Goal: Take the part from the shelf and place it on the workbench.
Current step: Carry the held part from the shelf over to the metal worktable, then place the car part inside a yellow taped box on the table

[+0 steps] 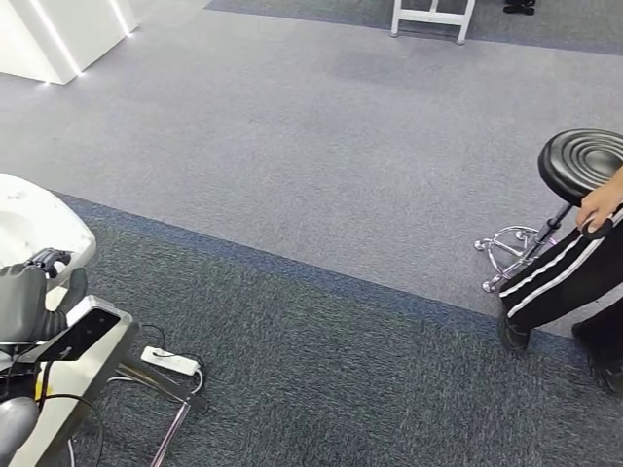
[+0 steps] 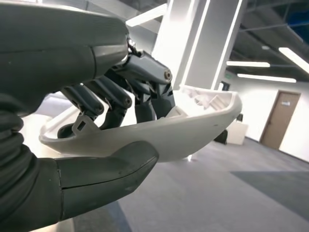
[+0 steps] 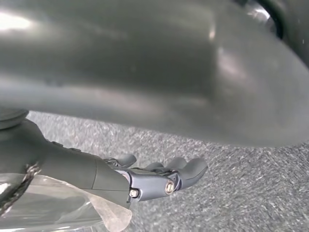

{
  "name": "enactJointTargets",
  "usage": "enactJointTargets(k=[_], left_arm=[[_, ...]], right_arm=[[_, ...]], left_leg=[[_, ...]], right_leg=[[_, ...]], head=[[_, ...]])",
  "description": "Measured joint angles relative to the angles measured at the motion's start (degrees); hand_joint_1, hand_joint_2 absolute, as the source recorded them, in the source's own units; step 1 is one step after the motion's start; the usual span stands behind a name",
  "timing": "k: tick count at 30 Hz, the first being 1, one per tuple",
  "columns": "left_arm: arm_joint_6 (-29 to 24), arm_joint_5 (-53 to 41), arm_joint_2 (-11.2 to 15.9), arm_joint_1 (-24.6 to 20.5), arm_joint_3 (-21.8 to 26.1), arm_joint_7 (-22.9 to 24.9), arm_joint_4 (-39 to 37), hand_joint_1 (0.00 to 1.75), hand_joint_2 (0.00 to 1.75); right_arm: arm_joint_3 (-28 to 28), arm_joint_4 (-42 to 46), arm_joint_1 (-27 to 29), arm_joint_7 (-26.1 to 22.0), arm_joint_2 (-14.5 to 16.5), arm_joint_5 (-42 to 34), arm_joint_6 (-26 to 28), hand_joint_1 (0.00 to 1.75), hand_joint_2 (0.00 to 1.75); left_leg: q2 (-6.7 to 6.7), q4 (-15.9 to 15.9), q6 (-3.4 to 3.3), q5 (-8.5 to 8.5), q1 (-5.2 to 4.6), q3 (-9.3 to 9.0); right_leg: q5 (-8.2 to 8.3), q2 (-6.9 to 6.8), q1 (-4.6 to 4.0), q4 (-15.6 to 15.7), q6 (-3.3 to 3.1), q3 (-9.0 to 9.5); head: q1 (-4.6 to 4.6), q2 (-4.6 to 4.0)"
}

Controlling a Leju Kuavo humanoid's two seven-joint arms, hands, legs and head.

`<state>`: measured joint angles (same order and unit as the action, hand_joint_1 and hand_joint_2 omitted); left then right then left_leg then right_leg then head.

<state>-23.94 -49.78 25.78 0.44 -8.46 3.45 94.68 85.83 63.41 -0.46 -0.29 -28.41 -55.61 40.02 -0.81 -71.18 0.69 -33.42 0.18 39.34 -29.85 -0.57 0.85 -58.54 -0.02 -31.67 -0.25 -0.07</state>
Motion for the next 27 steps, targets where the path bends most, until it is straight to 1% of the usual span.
enactJointTargets(k=[1, 2, 3, 4, 5, 6, 7, 8, 9, 10, 11, 12, 13, 14, 15, 16, 17, 18, 19, 20, 21, 22, 23, 24, 25, 26, 27], left_arm=[[0.01, -0.01, -0.01, 0.04, -0.04, 0.0, -0.06, 1.75, 1.75], [0.01, -0.01, -0.01, 0.09, -0.08, 0.0, -0.13, 1.75, 1.75], [0.01, -0.01, -0.01, 0.11, -0.09, 0.0, -0.19, 1.75, 1.75], [0.0, -0.01, 0.01, 0.11, -0.09, 0.0, -0.22, 1.75, 1.75], [-0.02, -0.01, 0.03, 0.07, -0.09, 0.0, -0.23, 1.75, 1.75], [-0.03, -0.02, 0.05, -0.01, -0.09, 0.0, -0.24, 1.75, 1.75], [-0.05, -0.04, 0.08, -0.14, -0.09, -0.01, -0.25, 1.75, 1.75], [-0.08, -0.06, 0.09, -0.25, -0.1, -0.01, -0.25, 1.75, 1.75], [-0.09, -0.08, 0.11, -0.32, -0.1, -0.02, -0.26, 1.75, 1.75], [-0.11, -0.1, 0.16, -0.34, -0.1, -0.03, -0.26, 1.75, 1.75], [-0.14, -0.13, 0.19, -0.35, -0.11, -0.03, -0.26, 1.75, 1.75], [-0.16, -0.16, 0.21, -0.48, -0.14, -0.04, -0.26, 1.75, 1.75], [-0.19, -0.2, 0.2, -0.67, -0.19, -0.04, -0.27, 1.75, 1.75], [-0.21, -0.23, 0.13, -0.83, -0.29, -0.04, -0.27, 1.75, 1.75], [-0.21, -0.25, 0.05, -0.94, -0.43, -0.04, -0.3, 1.75, 1.75], [-0.21, -0.26, -0.03, -0.93, -0.58, -0.04, -0.32, 1.75, 1.75], [-0.21, -0.27, -0.1, -0.87, -0.75, -0.04, -0.34, 1.75, 1.75], [-0.21, -0.27, -0.15, -0.84, -0.89, -0.04, -0.37, 1.75, 1.75], [-0.21, -0.27, -0.19, -0.82, -0.99, -0.04, -0.38, 1.75, 1.75], [-0.21, -0.27, -0.2, -0.83, -1.06, -0.04, -0.39, 1.75, 1.75], [-0.21, -0.29, -0.21, -0.89, -1.09, -0.04, -0.39, 1.75, 1.75], [-0.2, -0.31, -0.21, -0.95, -1.1, -0.04, -0.4, 1.75, 1.75], [-0.18, -0.33, -0.21, -1.0, -1.12, -0.06, -0.41, 1.75, 1.75], [-0.15, -0.35, -0.19, -1.03, -1.14, -0.07, -0.42, 1.75, 1.75], [-0.13, -0.36, -0.14, -1.02, -1.15, -0.08, -0.43, 1.75, 1.75], [-0.12, -0.36, -0.04, -0.96, -1.15, -0.09, -0.43, 1.75, 1.75], [-0.12, -0.36, 0.1, -1.02, -1.15, -0.09, -0.44, 1.75, 1.75]], right_arm=[[0.01, 0.0, 0.03, 0.01, -0.02, 0.0, 0.0, 0.0, 0.0], [0.01, 0.0, 0.04, 0.01, -0.03, 0.0, 0.0, 0.0, 0.0], [0.02, 0.0, 0.03, 0.01, -0.04, 0.01, 0.0, 0.0, 0.0], [0.02, 0.01, 0.01, 0.01, -0.04, 0.04, 0.0, 0.0, 0.0], [0.02, 0.03, -0.01, 0.01, -0.04, 0.07, 0.0, 0.0, 0.0], [0.02, 0.04, -0.04, 0.01, -0.04, 0.11, 0.0, 0.0, 0.0], [0.01, 0.06, -0.07, 0.01, -0.05, 0.16, 0.0, 0.0, 0.0], [0.01, 0.07, -0.1, 0.01, -0.04, 0.22, 0.0, 0.0, 0.0], [0.01, 0.08, -0.15, 0.01, -0.04, 0.3, 0.0, 0.0, 0.0], [0.01, 0.08, -0.19, 0.01, -0.04, 0.38, 0.0, 0.0, 0.0], [0.01, 0.09, -0.24, 0.01, -0.04, 0.48, 0.0, 0.0, 0.0], [0.0, 0.09, -0.26, -0.01, -0.04, 0.55, 0.0, 0.0, 0.0], [-0.01, 0.1, -0.28, -0.01, -0.05, 0.61, 0.0, 0.0, 0.0], [-0.02, 0.1, -0.24, 0.01, -0.08, 0.62, 0.0, 0.0, 0.0], [-0.02, 0.1, -0.19, 0.02, -0.1, 0.61, 0.0, 0.0, 0.0], [0.01, 0.09, -0.09, 0.04, -0.12, 0.6, 0.0, 0.0, 0.0], [0.03, 0.09, 0.0, 0.04, -0.14, 0.59, 0.0, 0.0, 0.0], [0.06, 0.09, 0.04, 0.03, -0.14, 0.6, 0.0, 0.0, 0.0], [0.08, 0.09, 0.05, 0.03, -0.15, 0.6, 0.0, 0.0, 0.0], [0.08, 0.09, 0.04, 0.03, -0.16, 0.61, 0.0, 0.0, 0.0], [0.08, 0.09, 0.02, 0.03, -0.17, 0.61, 0.0, 0.0, 0.0], [0.08, 0.1, -0.01, 0.03, -0.18, 0.62, 0.0, 0.0, 0.0], [0.07, 0.1, -0.06, 0.04, -0.18, 0.62, 0.0, 0.0, 0.0], [0.07, 0.11, -0.11, 0.04, -0.18, 0.62, 0.0, 0.0, 0.0], [0.06, 0.11, -0.16, 0.04, -0.18, 0.62, 0.0, 0.0, 0.0], [0.06, 0.14, -0.21, 0.04, -0.19, 0.61, 0.0, 0.0, 0.0], [0.07, 0.16, -0.2, 0.03, -0.21, 0.62, 0.0, 0.0, 0.0]], left_leg=[[0.26, -3.03, 0.06, -0.92, 0.09, 1.51], [0.36, -4.27, 0.03, -0.77, 0.14, 2.18], [0.48, -3.2, -0.08, 0.47, 0.12, 1.72], [0.94, 0.07, -0.34, 2.59, 0.02, 0.16], [2.1, 4.13, -0.7, 4.5, -0.24, -1.85], [3.42, 7.76, -1.09, 5.74, -0.67, -3.6], [4.54, 10.33, -1.46, 6.32, -1.06, -4.8], [5.1, 11.44, -1.73, 6.17, -1.4, -5.22], [4.75, 11.78, -1.96, 6.04, -1.63, -5.22], [4.02, 12.06, -2.21, 6.12, -1.56, -5.31], [3.27, 12.46, -2.44, 6.29, -1.44, -5.5], [2.57, 12.83, -2.73, 6.5, -1.26, -5.72], [1.88, 13.16, -3.0, 6.68, -1.02, -5.92], [1.21, 13.26, -3.17, 6.75, -0.91, -5.97], [0.49, 13.25, -3.32, 6.75, -0.84, -5.94], [-0.29, 13.24, -3.37, 6.72, -0.82, -5.95], [-1.08, 13.22, -3.38, 6.69, -0.8, -5.99], [-1.88, 13.18, -3.34, 6.66, -0.76, -6.06], [-2.71, 13.12, -3.22, 6.58, -0.69, -6.19], [-3.49, 13.0, -3.01, 6.44, -0.58, -6.28], [-4.23, 12.74, -2.72, 6.25, -0.55, -6.23], [-4.93, 12.5, -2.38, 6.14, -0.49, -6.06], [-5.62, 12.34, -2.01, 6.13, -0.4, -5.8], [-6.31, 12.27, -1.66, 6.22, -0.3, -5.52], [-7.01, 12.32, -1.33, 6.35, -0.14, -5.34], [-7.07, 12.19, -1.04, 6.27, -0.08, -5.23], [-6.14, 11.44, -0.77, 5.76, -0.14, -4.89]], right_leg=[[-0.1, -0.74, -0.1, 0.0, -0.09, 0.03], [-0.21, -1.52, -0.2, -0.01, -0.16, 0.11], [-0.34, -2.25, -0.29, -0.01, -0.17, 0.26], [-0.52, -2.97, -0.38, -0.01, -0.15, 0.51], [-0.71, -3.66, -0.44, 0.02, -0.11, 0.79], [-0.93, -4.3, -0.59, 0.01, 0.03, 1.02], [-1.11, -4.96, -0.72, 0.03, 0.2, 1.17], [-1.27, -5.65, -0.81, 0.08, 0.43, 1.26], [-1.4, -6.39, -0.88, 0.16, 0.69, 1.38], [-1.57, -7.02, -0.87, 0.26, 1.0, 1.53], [-1.89, -6.58, -0.78, 0.07, 1.31, 1.6], [-2.57, -5.27, -0.69, -0.9, 1.57, 1.24], [-3.8, -3.37, -0.58, -3.19, 1.79, 0.14], [-5.38, -1.32, -0.44, -6.71, 1.92, -1.68], [-7.0, -0.14, -0.39, -10.8, 2.02, -3.93], [-8.05, 0.36, -0.35, -14.32, 2.13, -6.03], [-7.96, 0.5, -0.33, -16.07, 2.21, -7.36], [-6.73, 0.56, -0.28, -15.64, 2.27, -7.65], [-4.49, 0.85, -0.21, -12.91, 2.31, -6.79], [-2.05, 1.78, -0.06, -8.9, 2.35, -5.23], [-0.41, 3.24, 0.14, -5.07, 2.36, -3.56], [0.52, 4.49, 0.28, -2.17, 2.2, -2.13], [0.64, 5.34, 0.33, -0.74, 1.95, -1.34], [0.38, 5.4, 0.26, -0.4, 1.61, -0.98], [0.39, 4.73, 0.2, -0.27, 1.18, -0.79], [0.46, 4.02, 0.18, -0.07, 0.86, -0.65], [0.51, 3.3, 0.23, 0.15, 0.58, -0.43]], head=[[0.01, 0.0], [-0.01, 0.0], [-0.01, 0.0], [0.0, 0.0], [0.02, 0.0], [0.01, 0.0], [0.02, 0.0], [0.05, 0.0], [0.05, 0.0], [0.1, 0.0], [0.19, 0.0], [0.25, 0.0], [0.38, 0.0], [0.5, 0.0], [0.54, 0.0], [0.59, 0.0], [0.57, 0.0], [0.57, 0.0], [0.56, 0.0], [0.56, 0.0], [0.6, 0.0], [0.59, 0.0], [0.62, 0.0], [0.62, 0.0], [0.61, 0.0], [0.62, 0.0], [0.42, 0.0]])
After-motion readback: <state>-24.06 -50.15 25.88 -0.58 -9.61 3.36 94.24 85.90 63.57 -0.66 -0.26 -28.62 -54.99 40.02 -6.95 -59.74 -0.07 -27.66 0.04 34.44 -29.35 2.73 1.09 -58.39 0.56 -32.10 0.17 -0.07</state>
